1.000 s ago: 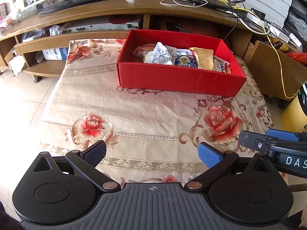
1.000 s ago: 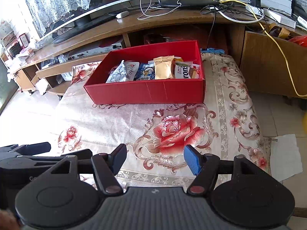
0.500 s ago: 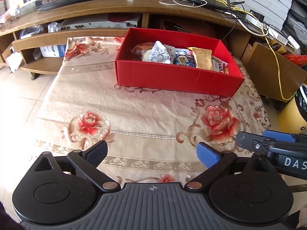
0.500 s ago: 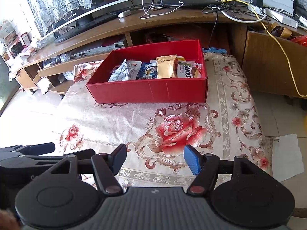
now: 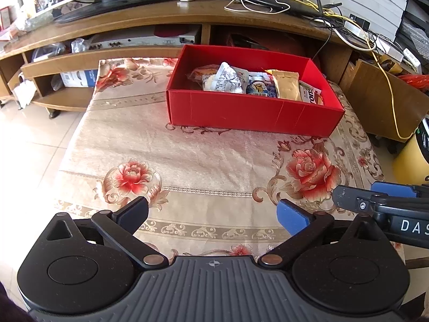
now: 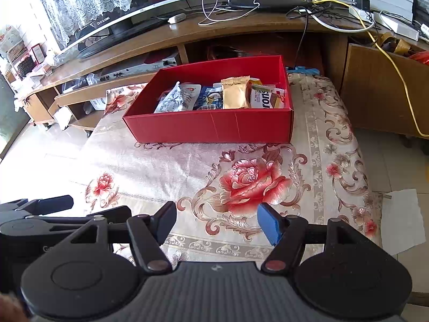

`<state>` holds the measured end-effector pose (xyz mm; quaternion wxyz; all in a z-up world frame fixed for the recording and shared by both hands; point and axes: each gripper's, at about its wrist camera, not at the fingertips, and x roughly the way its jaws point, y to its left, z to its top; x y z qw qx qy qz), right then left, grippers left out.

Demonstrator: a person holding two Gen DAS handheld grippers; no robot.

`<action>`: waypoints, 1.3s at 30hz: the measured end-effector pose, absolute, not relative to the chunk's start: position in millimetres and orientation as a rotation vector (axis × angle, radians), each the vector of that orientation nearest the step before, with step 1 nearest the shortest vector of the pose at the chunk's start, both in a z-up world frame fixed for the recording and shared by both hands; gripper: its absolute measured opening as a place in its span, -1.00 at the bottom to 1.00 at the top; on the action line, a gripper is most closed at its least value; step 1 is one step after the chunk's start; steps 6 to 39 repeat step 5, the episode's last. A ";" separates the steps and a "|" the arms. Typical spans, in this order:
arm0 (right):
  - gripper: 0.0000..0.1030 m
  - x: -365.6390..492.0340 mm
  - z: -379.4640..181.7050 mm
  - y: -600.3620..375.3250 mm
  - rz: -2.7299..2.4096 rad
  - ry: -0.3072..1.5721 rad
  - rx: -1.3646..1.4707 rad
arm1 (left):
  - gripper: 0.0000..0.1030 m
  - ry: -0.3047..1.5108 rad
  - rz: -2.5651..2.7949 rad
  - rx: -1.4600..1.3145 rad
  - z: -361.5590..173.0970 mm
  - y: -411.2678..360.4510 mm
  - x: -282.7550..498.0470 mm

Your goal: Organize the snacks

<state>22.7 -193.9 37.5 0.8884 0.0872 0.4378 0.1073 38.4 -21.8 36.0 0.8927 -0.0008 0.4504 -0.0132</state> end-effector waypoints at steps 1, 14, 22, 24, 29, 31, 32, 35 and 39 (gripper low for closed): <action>0.25 22.7 37.3 -193.7 0.223 0.910 0.181 | 0.99 0.934 -0.026 0.001 35.9 -22.2 38.3; 0.26 22.1 37.8 -193.1 0.223 0.911 0.178 | 0.99 0.930 -0.021 0.012 36.4 -22.7 37.4; 0.26 22.1 37.8 -193.1 0.223 0.911 0.178 | 0.99 0.930 -0.021 0.012 36.4 -22.7 37.4; 0.26 22.1 37.8 -193.1 0.223 0.911 0.178 | 0.99 0.930 -0.021 0.012 36.4 -22.7 37.4; 0.26 22.1 37.8 -193.1 0.223 0.911 0.178 | 0.99 0.930 -0.021 0.012 36.4 -22.7 37.4; 0.26 22.1 37.8 -193.1 0.223 0.911 0.178 | 0.99 0.930 -0.021 0.012 36.4 -22.7 37.4; 0.26 22.1 37.8 -193.1 0.223 0.911 0.178 | 0.99 0.930 -0.021 0.012 36.4 -22.7 37.4; 0.26 22.1 37.8 -193.1 0.223 0.911 0.178 | 0.99 0.930 -0.021 0.012 36.4 -22.7 37.4; 0.26 22.1 37.8 -193.1 0.223 0.911 0.178 | 0.99 0.930 -0.021 0.012 36.4 -22.7 37.4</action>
